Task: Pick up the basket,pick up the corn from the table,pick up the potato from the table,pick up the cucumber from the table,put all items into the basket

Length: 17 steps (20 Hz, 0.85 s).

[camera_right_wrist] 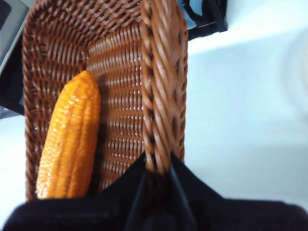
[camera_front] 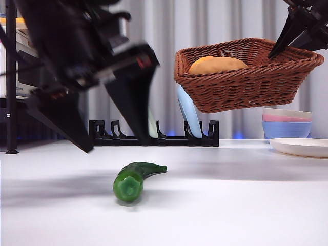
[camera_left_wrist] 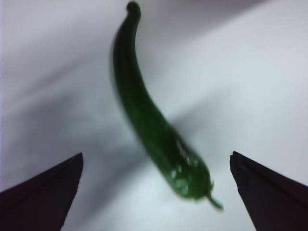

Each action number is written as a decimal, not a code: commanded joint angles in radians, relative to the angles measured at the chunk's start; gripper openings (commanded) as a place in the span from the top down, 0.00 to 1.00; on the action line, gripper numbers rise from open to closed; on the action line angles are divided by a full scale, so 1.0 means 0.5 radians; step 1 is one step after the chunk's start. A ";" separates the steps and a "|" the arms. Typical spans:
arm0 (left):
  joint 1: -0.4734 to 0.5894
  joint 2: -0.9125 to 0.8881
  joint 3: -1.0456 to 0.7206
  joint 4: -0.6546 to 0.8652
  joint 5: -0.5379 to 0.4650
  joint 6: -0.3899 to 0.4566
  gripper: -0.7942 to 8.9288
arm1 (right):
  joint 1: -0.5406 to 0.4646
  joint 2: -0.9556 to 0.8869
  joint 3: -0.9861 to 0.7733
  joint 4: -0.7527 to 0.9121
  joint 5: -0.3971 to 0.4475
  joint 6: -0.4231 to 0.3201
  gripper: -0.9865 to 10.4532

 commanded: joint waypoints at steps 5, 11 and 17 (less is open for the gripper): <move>0.000 0.230 -0.005 0.180 -0.064 -0.068 0.38 | -0.009 0.003 0.011 0.027 -0.022 0.059 0.93; 0.002 0.333 -0.005 0.249 -0.121 -0.060 0.45 | -0.008 0.003 0.011 0.020 -0.023 0.059 0.93; 0.002 0.419 -0.005 0.258 -0.108 -0.048 0.65 | -0.009 0.003 0.011 0.008 -0.023 0.059 0.93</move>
